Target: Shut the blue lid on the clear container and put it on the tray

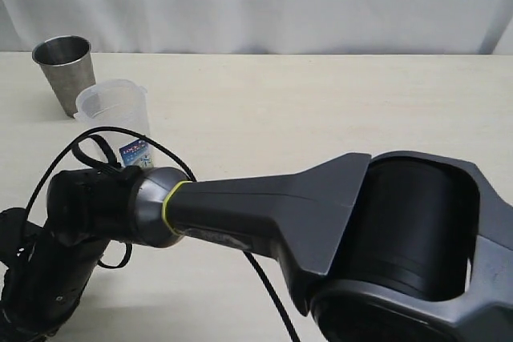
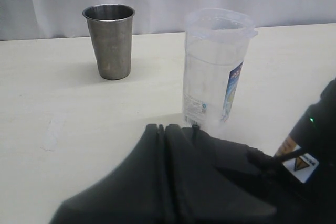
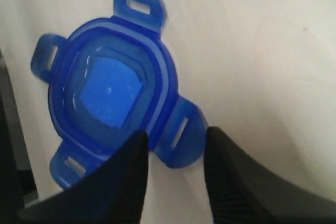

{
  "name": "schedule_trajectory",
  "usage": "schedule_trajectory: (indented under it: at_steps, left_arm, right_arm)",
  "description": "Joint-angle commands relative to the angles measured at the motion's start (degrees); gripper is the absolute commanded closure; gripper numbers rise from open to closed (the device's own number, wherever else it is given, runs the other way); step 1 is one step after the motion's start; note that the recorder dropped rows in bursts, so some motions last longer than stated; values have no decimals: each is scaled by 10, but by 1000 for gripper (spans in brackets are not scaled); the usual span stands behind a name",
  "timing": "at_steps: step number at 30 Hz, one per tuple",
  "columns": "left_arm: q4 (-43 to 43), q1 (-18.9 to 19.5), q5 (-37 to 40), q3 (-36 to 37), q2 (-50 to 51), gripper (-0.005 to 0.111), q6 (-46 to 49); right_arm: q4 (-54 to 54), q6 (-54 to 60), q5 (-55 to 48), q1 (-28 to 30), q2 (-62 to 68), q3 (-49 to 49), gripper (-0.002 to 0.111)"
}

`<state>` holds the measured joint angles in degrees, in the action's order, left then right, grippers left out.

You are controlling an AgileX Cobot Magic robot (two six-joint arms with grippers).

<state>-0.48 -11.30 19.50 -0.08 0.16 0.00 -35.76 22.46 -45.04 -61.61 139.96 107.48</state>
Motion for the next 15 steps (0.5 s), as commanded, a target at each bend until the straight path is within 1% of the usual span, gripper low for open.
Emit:
schedule_trajectory:
  at_steps: [1, 2, 4, 8, 10, 15]
  left_arm:
    - [-1, 3, -5, 1, -2, 107, 0]
    - [-1, 3, -5, 1, -2, 107, 0]
    - [-1, 3, -5, 1, -2, 107, 0]
    - [-1, 3, -5, 1, -2, 107, 0]
    - [-1, 3, -5, 1, -2, 107, 0]
    - [-1, 3, -5, 1, -2, 107, 0]
  right_arm:
    - [13, 32, -41, -7, 10, -2, 88]
    - [14, 40, -41, -7, 10, -2, 92]
    - [14, 43, -39, -5, 10, -2, 104]
    - [38, 41, -37, -5, 2, -2, 104]
    - [79, 14, -37, -5, -7, -2, 104]
    - [221, -77, -57, -5, -39, -2, 104]
